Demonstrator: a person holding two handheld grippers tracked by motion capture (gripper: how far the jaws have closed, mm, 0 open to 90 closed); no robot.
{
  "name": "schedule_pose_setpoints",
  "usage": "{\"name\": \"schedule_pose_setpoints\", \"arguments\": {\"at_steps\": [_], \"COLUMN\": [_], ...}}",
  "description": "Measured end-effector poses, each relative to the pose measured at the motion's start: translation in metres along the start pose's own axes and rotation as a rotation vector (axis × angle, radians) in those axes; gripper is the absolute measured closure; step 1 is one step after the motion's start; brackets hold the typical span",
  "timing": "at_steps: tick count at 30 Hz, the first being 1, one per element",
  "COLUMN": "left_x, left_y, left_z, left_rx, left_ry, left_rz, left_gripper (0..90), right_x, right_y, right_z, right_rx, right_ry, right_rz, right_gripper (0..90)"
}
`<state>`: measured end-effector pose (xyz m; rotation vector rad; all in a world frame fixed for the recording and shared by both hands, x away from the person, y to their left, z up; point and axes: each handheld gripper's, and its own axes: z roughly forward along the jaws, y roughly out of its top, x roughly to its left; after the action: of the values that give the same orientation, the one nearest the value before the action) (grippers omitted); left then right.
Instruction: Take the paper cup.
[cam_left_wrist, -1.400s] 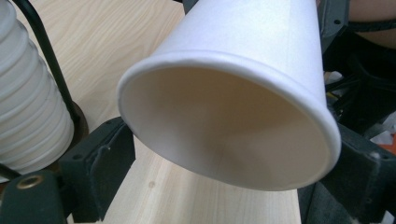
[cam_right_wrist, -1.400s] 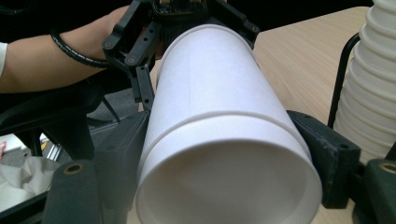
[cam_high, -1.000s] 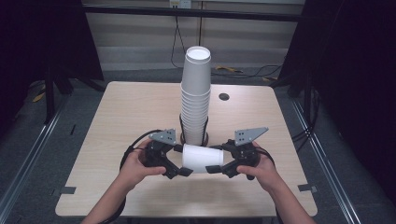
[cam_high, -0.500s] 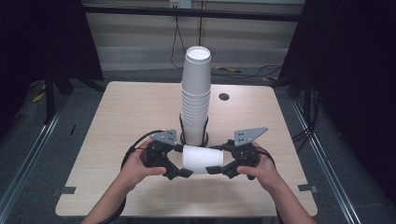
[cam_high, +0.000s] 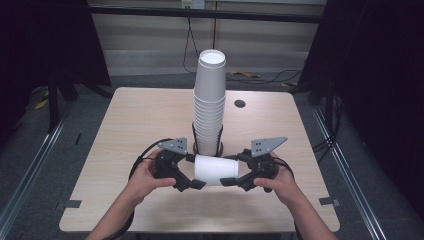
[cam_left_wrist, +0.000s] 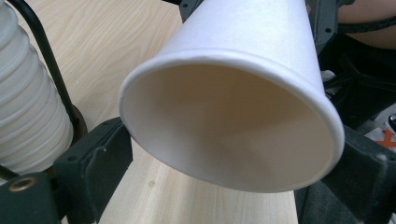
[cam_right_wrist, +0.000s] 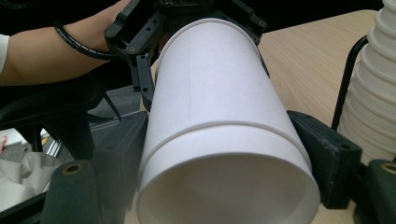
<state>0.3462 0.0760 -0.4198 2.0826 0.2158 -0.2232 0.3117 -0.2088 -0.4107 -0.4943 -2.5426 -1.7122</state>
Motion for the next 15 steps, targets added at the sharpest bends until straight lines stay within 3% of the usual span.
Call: {"name": "schedule_pose_setpoints", "arguments": {"at_steps": [6, 15], "left_x": [-0.0027, -0.0046], "left_y": [0.0024, 0.0065], "left_z": [-0.0043, -0.0082], "left_rx": [0.015, 0.050], "left_ry": [0.014, 0.012], "left_rz": [0.024, 0.019], "left_gripper": [13.6, 16.7], "right_x": [0.0003, 0.0007], "right_y": [0.0000, 0.0002], "right_z": [0.0004, 0.0023], "right_rx": [0.007, 0.023], "right_ry": [0.005, 0.006], "right_rz": [-0.008, -0.020], "right_gripper": [25.3, 25.0]}}
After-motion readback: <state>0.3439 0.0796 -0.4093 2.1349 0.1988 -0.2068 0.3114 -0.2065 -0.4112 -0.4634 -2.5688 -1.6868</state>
